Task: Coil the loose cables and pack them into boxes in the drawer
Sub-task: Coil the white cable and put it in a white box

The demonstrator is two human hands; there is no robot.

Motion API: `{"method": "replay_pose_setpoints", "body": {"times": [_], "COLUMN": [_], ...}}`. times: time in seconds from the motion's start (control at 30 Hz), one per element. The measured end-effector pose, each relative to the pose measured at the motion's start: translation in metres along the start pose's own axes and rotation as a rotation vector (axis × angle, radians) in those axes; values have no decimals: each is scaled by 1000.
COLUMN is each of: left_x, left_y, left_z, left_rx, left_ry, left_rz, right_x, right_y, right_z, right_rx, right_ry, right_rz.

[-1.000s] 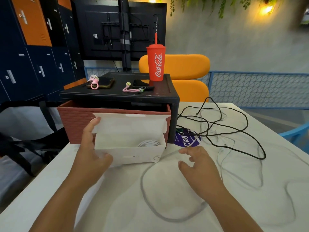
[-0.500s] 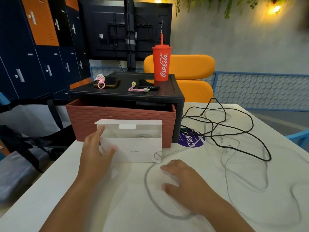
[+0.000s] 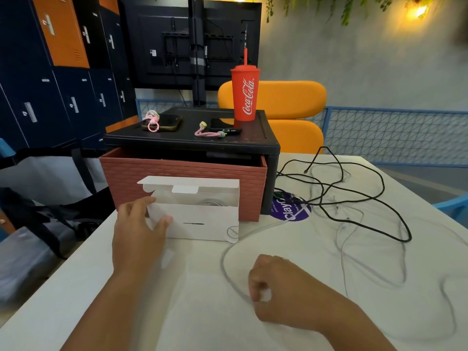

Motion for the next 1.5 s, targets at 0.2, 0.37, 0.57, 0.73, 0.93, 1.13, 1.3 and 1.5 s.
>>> {"method": "replay_pose_setpoints", "body": {"times": [0.2,0.37,0.57,0.73,0.93,1.13,1.3,1.5], "left_x": [0,-1,-8,-9,16,1,-14,-35], "left_y": [1,2,9,37,68,61,50,47], "left_z": [-3,-3,-22,-58,-78,-77,-64,-70], "left_rx": [-27,-49,-83,-199,-331,-51,120,129], "left_ry": [-24,-22,40,268,695,854,1306,1677], "left_rz": [-8,-15,-98,235,790,803,1033,1082], "right_x": [-17,-39,-32,-12,2,-3,-13,-12], "right_y": [8,19,14,0,-6,-6,-2,-5], "right_z": [-16,-17,-5,2,4,-2,-19,-24], "right_rx": [125,39,-99,-128,-160,-81,179,205], "right_ry": [-18,-513,-768,-760,-655,-265,-91,-51], "right_rz": [-137,-368,-325,-300,-210,-265,-555,-448]}}
Point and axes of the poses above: each hand's wrist, its own y-axis away from the middle knuckle, its own x-axis out of the palm, z = x × y, the point moved 1 cm from there along -y, towards the middle knuckle, and after that the axes turned 5 degrees about z, right-handed, at the moved point
